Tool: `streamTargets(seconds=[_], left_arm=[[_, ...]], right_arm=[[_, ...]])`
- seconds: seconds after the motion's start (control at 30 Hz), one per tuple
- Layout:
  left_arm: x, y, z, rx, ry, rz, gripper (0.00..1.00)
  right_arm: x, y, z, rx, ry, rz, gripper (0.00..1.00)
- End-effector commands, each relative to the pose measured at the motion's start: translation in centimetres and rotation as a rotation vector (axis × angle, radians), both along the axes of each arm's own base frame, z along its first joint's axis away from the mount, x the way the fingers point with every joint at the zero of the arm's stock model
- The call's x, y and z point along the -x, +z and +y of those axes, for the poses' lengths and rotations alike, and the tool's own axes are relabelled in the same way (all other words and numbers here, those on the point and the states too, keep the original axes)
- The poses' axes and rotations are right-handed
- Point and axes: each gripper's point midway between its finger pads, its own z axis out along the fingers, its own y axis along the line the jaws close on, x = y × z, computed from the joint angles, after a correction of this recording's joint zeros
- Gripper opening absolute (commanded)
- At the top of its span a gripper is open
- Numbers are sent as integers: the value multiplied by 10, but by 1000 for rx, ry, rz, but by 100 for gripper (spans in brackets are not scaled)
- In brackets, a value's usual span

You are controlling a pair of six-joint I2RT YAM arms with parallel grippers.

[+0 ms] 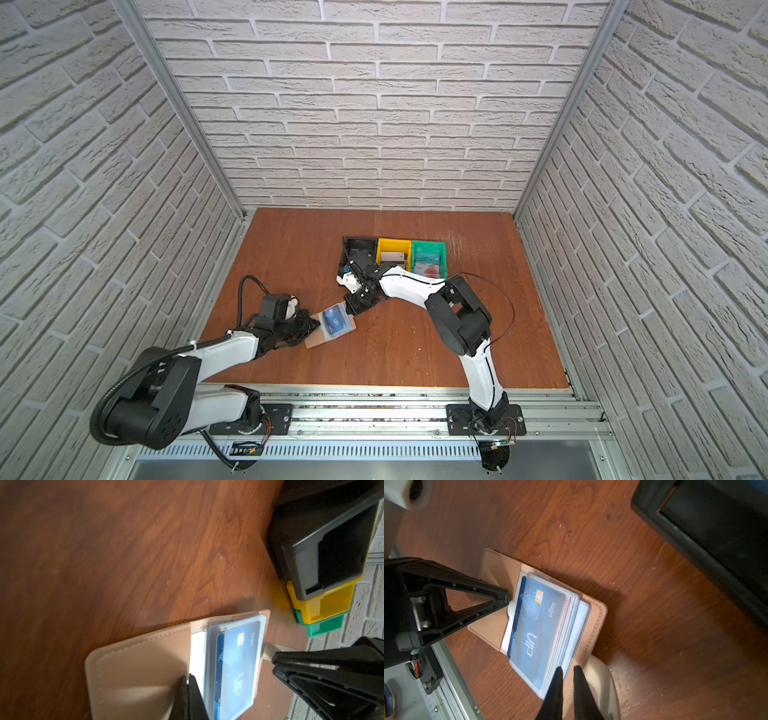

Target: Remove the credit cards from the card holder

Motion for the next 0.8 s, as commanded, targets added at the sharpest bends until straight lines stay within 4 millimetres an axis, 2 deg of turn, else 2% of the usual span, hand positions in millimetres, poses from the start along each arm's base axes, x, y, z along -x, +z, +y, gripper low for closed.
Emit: streamTargets(seconds=[0.0, 0.17, 0.3, 0.77], left_arm=[[2, -4, 4, -28, 3, -9, 0], [1, -6, 3, -28, -1, -6, 0], [1, -8, 1, -18, -13, 1, 0], [1, -6, 3, -10, -10, -1, 0]], right_arm=[[4, 5, 7, -13, 29, -9, 14], [8, 4, 15, -40, 49, 14, 13], [10, -6, 18, -29, 47, 36, 13], [10, -31, 10, 31, 35, 53, 13]])
